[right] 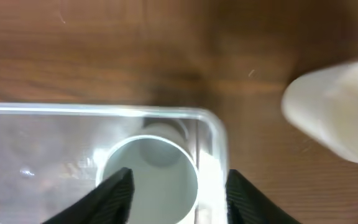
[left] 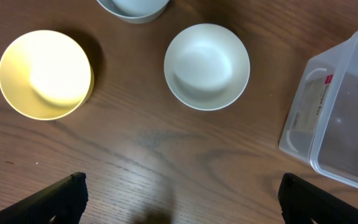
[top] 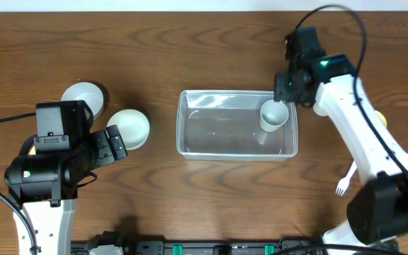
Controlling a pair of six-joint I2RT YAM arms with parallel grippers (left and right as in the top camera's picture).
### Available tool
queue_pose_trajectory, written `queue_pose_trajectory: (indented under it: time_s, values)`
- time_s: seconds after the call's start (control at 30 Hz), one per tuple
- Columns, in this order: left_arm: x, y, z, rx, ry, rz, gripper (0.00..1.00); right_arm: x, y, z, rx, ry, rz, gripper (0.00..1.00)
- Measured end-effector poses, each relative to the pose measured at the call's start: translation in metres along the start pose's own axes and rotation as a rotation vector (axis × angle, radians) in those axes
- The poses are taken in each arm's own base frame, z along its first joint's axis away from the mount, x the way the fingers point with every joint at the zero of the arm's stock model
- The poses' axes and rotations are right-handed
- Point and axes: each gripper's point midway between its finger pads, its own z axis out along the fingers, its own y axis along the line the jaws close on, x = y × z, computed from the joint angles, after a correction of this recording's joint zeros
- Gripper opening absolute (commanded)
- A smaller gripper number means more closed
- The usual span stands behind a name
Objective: Pack container
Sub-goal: 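Carry the grey cup into the container's right end and release, then move the right gripper back and grasp the white cup rim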
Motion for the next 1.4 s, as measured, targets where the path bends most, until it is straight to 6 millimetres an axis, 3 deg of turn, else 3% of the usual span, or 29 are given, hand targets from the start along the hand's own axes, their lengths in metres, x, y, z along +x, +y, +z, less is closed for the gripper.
queue_pose_trajectory:
  time_s: [0.17,0.27,0.4,0.5,0.7,0.9,1.03,1.2,1.4]
  values:
    - [0.0,0.0,0.0,0.0,0.0,0.0,0.98,-0.039,-0.023,-0.05,0.014,-0.145,0.032,0.78]
    - [0.0,0.0,0.0,0.0,0.0,0.0,0.98,-0.046,-0.053,-0.054,0.057,-0.155,0.071,0.82]
    - [0.0,0.0,0.0,0.0,0.0,0.0,0.98,-0.043,-0.092,-0.032,0.114,-0.091,0.149,0.81]
    - [0.0,0.0,0.0,0.0,0.0,0.0,0.98,-0.034,-0.108,-0.006,0.142,-0.011,0.18,0.8]
    - [0.0,0.0,0.0,0.0,0.0,0.0,0.98,-0.011,-0.112,0.049,0.162,0.156,0.177,0.8]
    - [0.0,0.0,0.0,0.0,0.0,0.0,0.98,0.004,-0.11,0.083,0.173,0.249,0.163,0.8]
    - [0.0,0.0,0.0,0.0,0.0,0.0,0.98,0.01,-0.109,0.095,0.176,0.28,0.159,0.75]
    - [0.0,0.0,0.0,0.0,0.0,0.0,0.98,0.01,-0.109,0.098,0.174,0.278,0.159,0.52]
    - [0.0,0.0,0.0,0.0,0.0,0.0,0.98,0.01,-0.109,0.098,0.174,0.281,0.162,0.36]
